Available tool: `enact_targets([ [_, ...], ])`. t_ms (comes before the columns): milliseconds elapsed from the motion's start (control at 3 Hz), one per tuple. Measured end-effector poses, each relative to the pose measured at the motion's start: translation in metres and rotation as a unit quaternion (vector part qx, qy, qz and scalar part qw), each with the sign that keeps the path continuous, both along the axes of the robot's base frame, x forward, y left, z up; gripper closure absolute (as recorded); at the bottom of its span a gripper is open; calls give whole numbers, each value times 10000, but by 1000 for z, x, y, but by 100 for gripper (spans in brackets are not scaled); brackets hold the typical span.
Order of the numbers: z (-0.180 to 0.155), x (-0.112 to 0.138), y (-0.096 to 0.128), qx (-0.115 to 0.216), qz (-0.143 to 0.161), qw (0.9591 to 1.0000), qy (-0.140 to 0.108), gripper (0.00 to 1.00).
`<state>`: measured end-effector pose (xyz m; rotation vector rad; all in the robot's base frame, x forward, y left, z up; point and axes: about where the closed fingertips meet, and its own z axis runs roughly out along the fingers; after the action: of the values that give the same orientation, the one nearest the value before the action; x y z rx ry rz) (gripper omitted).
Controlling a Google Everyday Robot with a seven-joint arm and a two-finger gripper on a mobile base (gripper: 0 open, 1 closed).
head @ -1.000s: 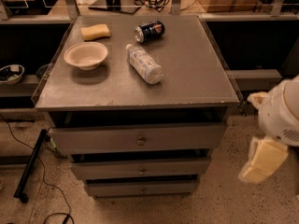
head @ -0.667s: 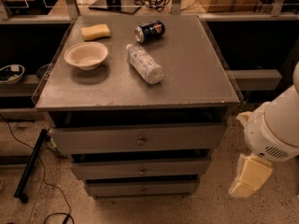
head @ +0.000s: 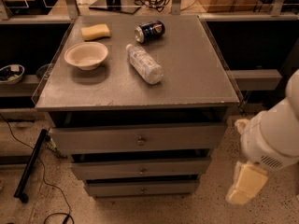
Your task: Open bottom drawer
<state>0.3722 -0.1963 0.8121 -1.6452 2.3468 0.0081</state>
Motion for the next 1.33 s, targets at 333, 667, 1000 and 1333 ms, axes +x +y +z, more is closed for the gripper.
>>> enact_targets([
  [333, -43, -8, 9, -144, 97, 9998, 115, 0],
  [667, -102, -2, 12, -390, 211, 9980, 452, 0],
  [1000, -138, 7, 12, -524, 242, 9959, 698, 0],
  [1333, -138, 7, 12, -524, 242, 9959, 698, 0],
])
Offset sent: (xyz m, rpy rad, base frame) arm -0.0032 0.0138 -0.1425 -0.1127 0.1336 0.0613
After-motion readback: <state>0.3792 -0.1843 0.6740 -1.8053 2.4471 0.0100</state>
